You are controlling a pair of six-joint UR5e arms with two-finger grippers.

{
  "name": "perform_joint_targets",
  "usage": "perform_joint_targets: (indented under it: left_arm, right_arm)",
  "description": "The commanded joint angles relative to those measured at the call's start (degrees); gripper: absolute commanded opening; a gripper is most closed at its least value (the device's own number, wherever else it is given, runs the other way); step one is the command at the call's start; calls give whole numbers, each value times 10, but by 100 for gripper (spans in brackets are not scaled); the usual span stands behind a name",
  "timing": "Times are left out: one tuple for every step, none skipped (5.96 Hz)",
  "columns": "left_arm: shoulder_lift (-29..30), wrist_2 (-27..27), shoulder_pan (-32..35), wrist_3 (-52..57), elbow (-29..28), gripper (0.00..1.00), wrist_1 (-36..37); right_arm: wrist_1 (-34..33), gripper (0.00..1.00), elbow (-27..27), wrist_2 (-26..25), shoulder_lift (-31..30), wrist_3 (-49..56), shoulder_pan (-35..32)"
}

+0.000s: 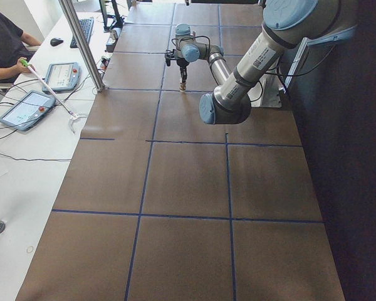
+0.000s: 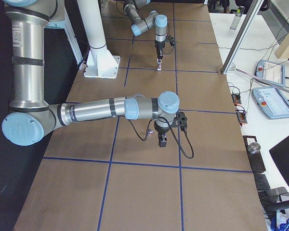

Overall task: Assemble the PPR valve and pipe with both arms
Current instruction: 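Carry the white pipe with the left gripper to the table center, then set the pipe upright with the left gripper while the right grasps the chrome valve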

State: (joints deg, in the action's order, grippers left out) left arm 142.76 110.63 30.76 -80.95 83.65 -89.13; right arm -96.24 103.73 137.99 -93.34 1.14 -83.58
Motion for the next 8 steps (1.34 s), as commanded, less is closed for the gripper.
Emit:
perform_joint_targets:
  left_arm:
    - [0, 0, 0, 0, 2, 73, -1]
    - [1, 0, 0, 0, 4, 79, -1]
    - [1, 0, 2, -1, 9, 80, -3]
    - [-1, 1, 3, -2, 27, 81, -13]
    - [-12, 2, 9, -3, 69, 81, -10]
    - [-40, 3, 19, -3, 112, 81, -10]
    - [-71, 3, 31, -3, 148, 82, -11]
    - [-96, 3, 40, -2, 175, 82, -13]
  right_arm:
    - [0, 100, 1, 0, 0, -1, 0]
    - [0, 100, 1, 1, 1, -2, 1]
    - [0, 100, 2, 1, 1, -4, 1]
    - [1, 100, 4, 14, 2, -13, 7]
    - [2, 100, 22, 24, 3, -65, 39]
    - [2, 100, 50, 24, 3, -109, 71]
    - [24, 100, 66, 13, 3, -133, 126]
    - [87, 100, 61, -40, -15, -164, 174]
